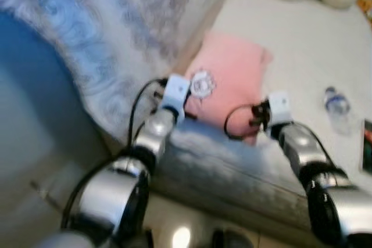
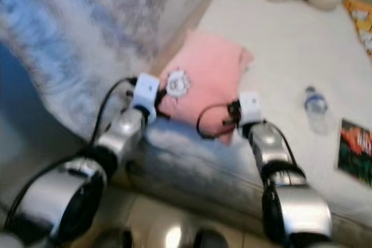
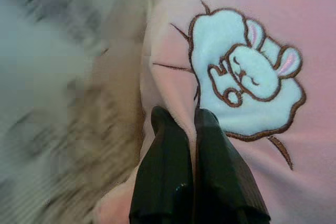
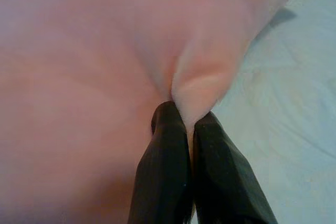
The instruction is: Clean up the room
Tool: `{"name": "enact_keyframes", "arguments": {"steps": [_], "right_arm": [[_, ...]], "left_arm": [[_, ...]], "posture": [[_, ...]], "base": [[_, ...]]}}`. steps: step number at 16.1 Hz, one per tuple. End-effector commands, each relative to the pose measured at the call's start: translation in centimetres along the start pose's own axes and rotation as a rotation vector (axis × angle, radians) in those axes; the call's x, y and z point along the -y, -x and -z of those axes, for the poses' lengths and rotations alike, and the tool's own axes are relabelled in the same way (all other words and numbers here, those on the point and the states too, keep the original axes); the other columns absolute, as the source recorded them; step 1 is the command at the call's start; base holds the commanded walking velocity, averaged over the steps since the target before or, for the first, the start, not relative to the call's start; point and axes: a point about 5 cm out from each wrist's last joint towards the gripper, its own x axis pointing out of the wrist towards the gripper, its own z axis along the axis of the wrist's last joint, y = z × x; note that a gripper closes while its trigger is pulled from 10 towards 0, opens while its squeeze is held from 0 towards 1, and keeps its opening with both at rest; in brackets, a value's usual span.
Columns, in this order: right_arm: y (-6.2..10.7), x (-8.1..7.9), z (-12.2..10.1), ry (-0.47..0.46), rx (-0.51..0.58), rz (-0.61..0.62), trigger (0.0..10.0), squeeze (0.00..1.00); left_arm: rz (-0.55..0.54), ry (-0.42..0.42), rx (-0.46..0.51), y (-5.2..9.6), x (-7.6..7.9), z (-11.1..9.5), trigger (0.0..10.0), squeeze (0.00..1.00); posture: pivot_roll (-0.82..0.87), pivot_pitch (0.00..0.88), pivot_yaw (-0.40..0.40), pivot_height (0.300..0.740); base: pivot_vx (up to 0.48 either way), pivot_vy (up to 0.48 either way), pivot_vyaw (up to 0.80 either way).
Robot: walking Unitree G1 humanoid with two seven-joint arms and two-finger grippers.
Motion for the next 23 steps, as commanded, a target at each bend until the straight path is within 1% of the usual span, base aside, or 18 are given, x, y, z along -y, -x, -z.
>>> {"name": "enact_keyframes", "arguments": {"steps": [1, 2, 3, 4, 6, 8, 11, 14, 16, 17, 18, 19, 20, 21, 23], "right_arm": [[0.5, 1.5, 0.2, 0.021, -0.013, 0.049, 10.0, 0.00], [0.4, 1.9, -0.9, 0.055, 0.013, 0.052, 10.0, 0.00], [0.2, 2.0, -2.0, 0.075, 0.036, 0.035, 10.0, 0.00], [0.0, 1.9, -2.6, 0.086, 0.045, 0.030, 10.0, 0.00], [-0.5, 1.5, -4.3, 0.142, 0.070, -0.005, 10.0, 0.00], [-0.7, 1.4, -5.4, 0.188, 0.075, 0.000, 10.0, 0.00], [-0.6, 1.8, -5.2, 0.176, 0.057, 0.021, 10.0, 0.00], [-0.4, 1.7, -3.2, 0.201, -0.001, 0.050, 10.0, 0.00], [-0.3, 1.5, -2.4, 0.176, -0.015, 0.054, 10.0, 0.00], [-0.3, 1.4, -2.2, 0.144, -0.012, 0.062, 10.0, 0.00], [-0.3, 1.4, -2.1, 0.101, -0.007, 0.079, 10.0, 0.00], [-0.3, 1.5, -1.9, -0.007, 0.000, 0.111, 10.0, 0.00], [-0.3, 1.5, -1.6, -0.078, 0.001, 0.129, 10.0, 0.00], [-0.4, 1.0, -1.2, -0.125, -0.003, 0.125, 10.0, 0.00], [-0.5, 0.3, -0.7, -0.164, -0.006, 0.116, 10.0, 0.00]], "left_arm": [[-0.054, 0.015, 0.003, 0.0, -0.9, -0.2, 10.0, 0.00], [-0.052, 0.017, 0.006, 0.0, -0.6, -0.2, 10.0, 0.00], [-0.053, 0.012, 0.010, 0.0, -0.5, -0.3, 10.0, 0.00], [-0.056, 0.008, 0.011, 0.0, -0.5, -0.2, 10.0, 0.00], [-0.069, 0.010, 0.014, 0.0, -0.3, -0.2, 10.0, 0.00], [-0.058, 0.010, 0.009, 0.1, 0.4, 0.2, 10.0, 0.00], [-0.039, -0.015, -0.012, 0.2, 1.5, 0.9, 10.0, 0.00], [-0.024, -0.028, -0.020, 0.2, 1.8, 1.0, 10.0, 0.00], [-0.030, -0.043, -0.016, 0.1, 1.5, 0.6, 10.0, 0.00], [-0.032, -0.047, -0.012, 0.0, 1.3, 0.4, 10.0, 0.00], [-0.031, -0.053, -0.006, -0.1, 1.1, 0.1, 10.0, 0.00], [-0.032, -0.062, 0.001, -0.2, 0.9, -0.2, 10.0, 0.00], [-0.030, -0.075, 0.009, -0.2, 0.8, -0.4, 10.0, 0.00], [-0.031, -0.094, 0.015, -0.2, 0.6, -0.6, 10.0, 0.00], [-0.036, -0.111, 0.020, -0.3, 0.1, -0.8, 10.0, 0.00]], "posture": [[-0.09, 0.116, -0.082, 0.740], [-0.09, 0.116, -0.082, 0.740], [-0.09, 0.117, -0.081, 0.740], [-0.09, 0.115, -0.082, 0.740], [-0.09, 0.115, -0.085, 0.740], [-0.08, 0.114, -0.091, 0.740], [-0.07, 0.116, -0.100, 0.740], [-0.08, 0.122, -0.101, 0.740], [-0.08, 0.122, -0.097, 0.740], [-0.08, 0.121, -0.096, 0.740], [-0.08, 0.120, -0.093, 0.740], [-0.08, 0.120, -0.093, 0.740], [-0.08, 0.118, -0.091, 0.740], [-0.09, 0.113, -0.087, 0.740], [-0.09, 0.113, -0.085, 0.740]], "base": [[0.000, 0.000, 0.00], [0.000, 0.000, 0.00], [0.000, 0.000, 0.00], [0.000, 0.000, 0.00], [0.000, 0.000, 0.00], [0.000, 0.000, 0.00], [0.000, 0.000, 0.00], [0.000, 0.000, 0.00], [0.000, 0.000, 0.00], [0.000, 0.000, 0.00], [0.000, 0.000, 0.00], [0.000, 0.000, 0.00], [0.000, 0.000, 0.00], [0.000, 0.000, 0.00], [0.000, 0.000, 0.00]]}}
